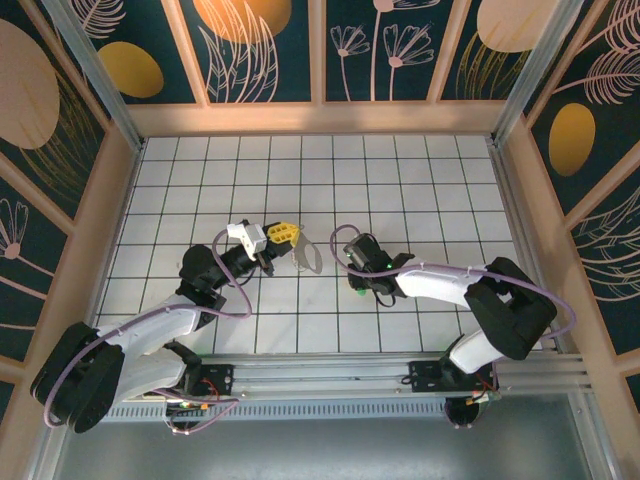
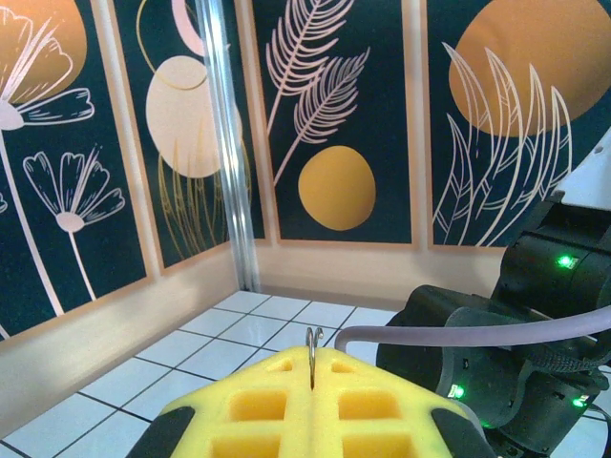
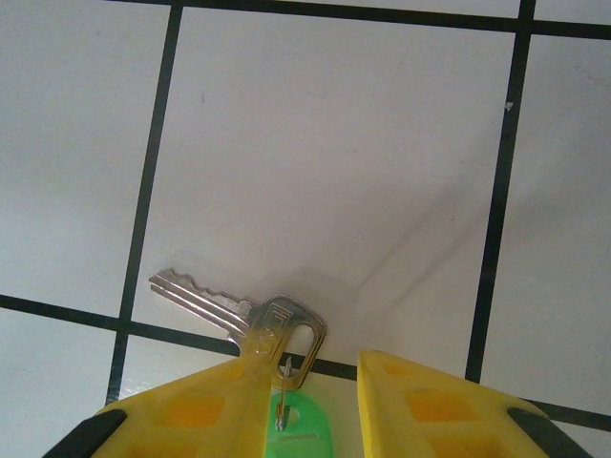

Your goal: Put the keys on the keyring

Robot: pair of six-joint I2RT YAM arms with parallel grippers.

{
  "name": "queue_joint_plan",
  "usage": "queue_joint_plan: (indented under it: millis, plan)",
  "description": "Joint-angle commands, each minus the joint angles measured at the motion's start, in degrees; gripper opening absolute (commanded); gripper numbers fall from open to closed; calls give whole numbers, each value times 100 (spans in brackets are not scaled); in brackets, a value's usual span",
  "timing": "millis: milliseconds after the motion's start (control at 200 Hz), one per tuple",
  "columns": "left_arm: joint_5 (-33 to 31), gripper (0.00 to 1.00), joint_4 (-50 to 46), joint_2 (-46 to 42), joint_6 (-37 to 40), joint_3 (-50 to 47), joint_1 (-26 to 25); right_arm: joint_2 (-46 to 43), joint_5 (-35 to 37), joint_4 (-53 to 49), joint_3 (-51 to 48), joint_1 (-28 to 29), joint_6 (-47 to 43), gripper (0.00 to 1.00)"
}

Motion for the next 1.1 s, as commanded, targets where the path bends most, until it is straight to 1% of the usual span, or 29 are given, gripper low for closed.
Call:
queue_joint_plan:
  millis: [0,215,656,816,886,951,1096]
  plan:
    - [4,0,176,-40,-70,4,-30,-46,112,-2,-46,55,80,29]
    - [12,0,158,-36,-71,11,-29,7,106,61,-29,52,66,29]
    - [15,0,146,-15,-107,19,-30,182,29,150,92,51,-22,24]
    - [13,0,141,-17,-123,10,-27,163,11,159,77,47,-23,15]
    - [15,0,142,3,-123,17,-29,124,11,159,77,52,-22,8]
    - [17,0,142,8,-133,36,-30,70,-11,166,68,43,-21,0]
    - [33,0,132,30,-139,50,-30,-228,-125,257,12,-30,-30,0]
